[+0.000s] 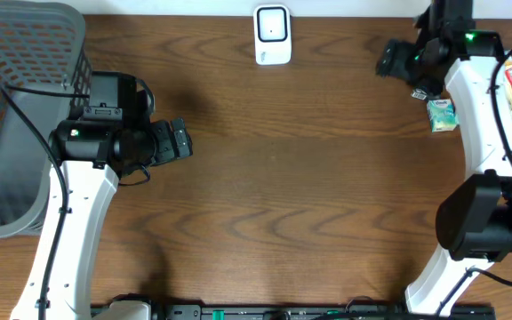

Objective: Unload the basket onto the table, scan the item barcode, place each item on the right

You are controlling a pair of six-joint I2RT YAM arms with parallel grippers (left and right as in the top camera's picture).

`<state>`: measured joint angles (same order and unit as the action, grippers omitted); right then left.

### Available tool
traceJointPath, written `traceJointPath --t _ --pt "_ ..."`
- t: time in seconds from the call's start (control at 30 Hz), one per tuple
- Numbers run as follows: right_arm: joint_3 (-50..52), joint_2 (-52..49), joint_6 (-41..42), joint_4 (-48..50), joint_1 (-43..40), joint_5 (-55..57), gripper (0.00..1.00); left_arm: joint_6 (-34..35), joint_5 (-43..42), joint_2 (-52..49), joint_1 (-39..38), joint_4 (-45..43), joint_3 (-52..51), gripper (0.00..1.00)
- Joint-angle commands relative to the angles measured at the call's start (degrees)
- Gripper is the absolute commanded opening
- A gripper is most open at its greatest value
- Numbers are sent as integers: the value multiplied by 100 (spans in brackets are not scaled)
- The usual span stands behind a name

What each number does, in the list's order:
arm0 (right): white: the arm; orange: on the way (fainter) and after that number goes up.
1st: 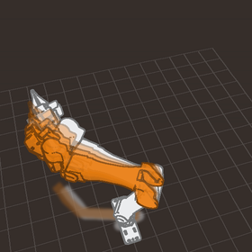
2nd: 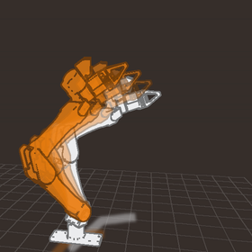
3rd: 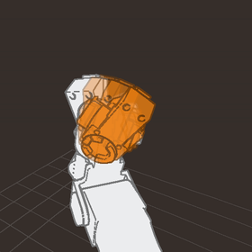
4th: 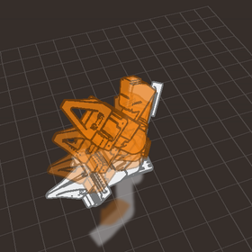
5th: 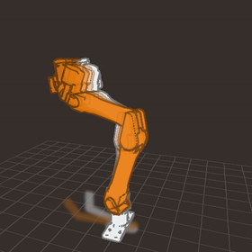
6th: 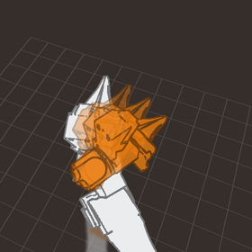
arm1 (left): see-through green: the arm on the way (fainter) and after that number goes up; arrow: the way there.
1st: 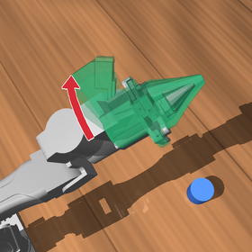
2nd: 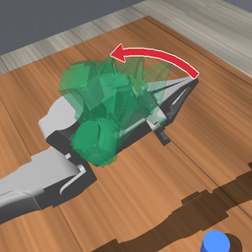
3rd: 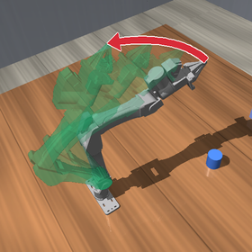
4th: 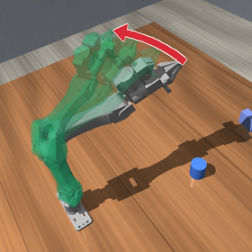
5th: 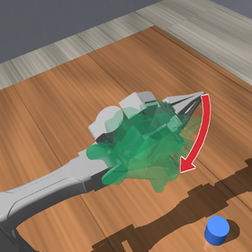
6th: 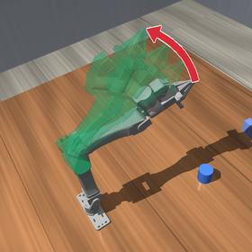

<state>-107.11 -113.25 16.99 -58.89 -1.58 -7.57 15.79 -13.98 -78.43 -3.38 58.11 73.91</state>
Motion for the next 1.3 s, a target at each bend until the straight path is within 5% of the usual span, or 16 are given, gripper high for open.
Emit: traceJointPath --t 0.0,0.27,0.33,0.57,1.03,1.27 --pt "0 -11 -96 -527 107 -614 84 -55 35 0 31 11 20 98" --pt "4 55 -380 -1801 372 -627 80 -55 35 0 31 11 20 98" --pt "31 79 -549 -2004 531 -603 99 -55 35 0 31 11 20 98" --pt "739 728 -699 -1884 1145 -372 99 -55 35 0 31 11 20 98" --pt "3342 4448 -704 -828 1279 -177 99 -55 35 0 31 11 20 98" --pt "4004 5657 -669 -1250 1279 -192 99 -55 35 0 31 11 20 98"
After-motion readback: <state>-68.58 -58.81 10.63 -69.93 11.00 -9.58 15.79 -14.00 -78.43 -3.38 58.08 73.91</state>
